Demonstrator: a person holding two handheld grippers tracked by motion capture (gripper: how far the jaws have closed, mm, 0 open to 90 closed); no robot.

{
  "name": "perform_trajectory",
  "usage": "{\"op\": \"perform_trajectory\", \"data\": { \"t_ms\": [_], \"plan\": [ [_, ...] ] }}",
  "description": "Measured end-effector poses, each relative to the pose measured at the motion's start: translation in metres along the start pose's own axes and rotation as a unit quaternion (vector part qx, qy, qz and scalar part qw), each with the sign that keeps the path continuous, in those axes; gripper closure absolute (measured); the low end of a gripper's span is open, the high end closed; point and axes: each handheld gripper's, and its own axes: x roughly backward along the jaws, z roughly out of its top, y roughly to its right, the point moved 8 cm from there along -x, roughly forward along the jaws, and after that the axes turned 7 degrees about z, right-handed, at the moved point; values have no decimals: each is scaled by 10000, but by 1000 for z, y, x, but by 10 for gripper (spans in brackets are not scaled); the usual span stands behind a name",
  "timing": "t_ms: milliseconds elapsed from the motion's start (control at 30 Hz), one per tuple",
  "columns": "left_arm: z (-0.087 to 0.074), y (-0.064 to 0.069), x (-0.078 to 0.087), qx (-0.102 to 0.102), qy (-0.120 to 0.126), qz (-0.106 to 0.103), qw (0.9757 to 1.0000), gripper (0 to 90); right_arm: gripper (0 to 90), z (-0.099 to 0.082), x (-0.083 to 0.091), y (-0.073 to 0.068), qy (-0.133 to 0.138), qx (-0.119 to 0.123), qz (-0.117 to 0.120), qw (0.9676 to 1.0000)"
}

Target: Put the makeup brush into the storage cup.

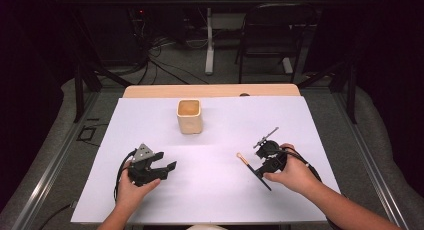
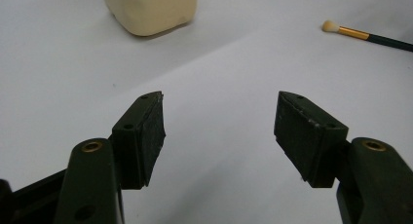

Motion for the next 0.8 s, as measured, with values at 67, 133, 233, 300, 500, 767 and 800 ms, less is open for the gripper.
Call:
{"op": "perform_trajectory", "data": {
  "t_ms": [67, 133, 233, 300, 500, 767, 800],
  "plan": [
    [0, 0, 0, -5, 16, 7, 10000, 351, 552, 1, -3, 0, 32, 22, -21, 10000],
    [0, 0, 0, -12, 19, 10, 10000, 351, 562, 0, -3, -1, -154, 38, -27, 9999],
    [0, 0, 0, 11, 21, 7, 10000, 351, 566, 2, -7, -3, -132, 90, -43, 9999],
    [0, 0, 0, 9, 15, 6, 10000, 351, 568, 1, -7, -4, -308, 96, -47, 9995],
    [-1, 0, -1, -27, -4, -5, 10000, 351, 575, 1, -3, -2, -678, 171, -191, 9974],
    [-1, 1, -1, -22, -16, -8, 10000, 351, 591, 5, -6, -2, -600, 52, -92, 9981],
    [-1, 1, -2, -20, -18, -7, 10000, 351, 594, 6, -7, -3, -527, 53, -85, 9986]
  ]
}}
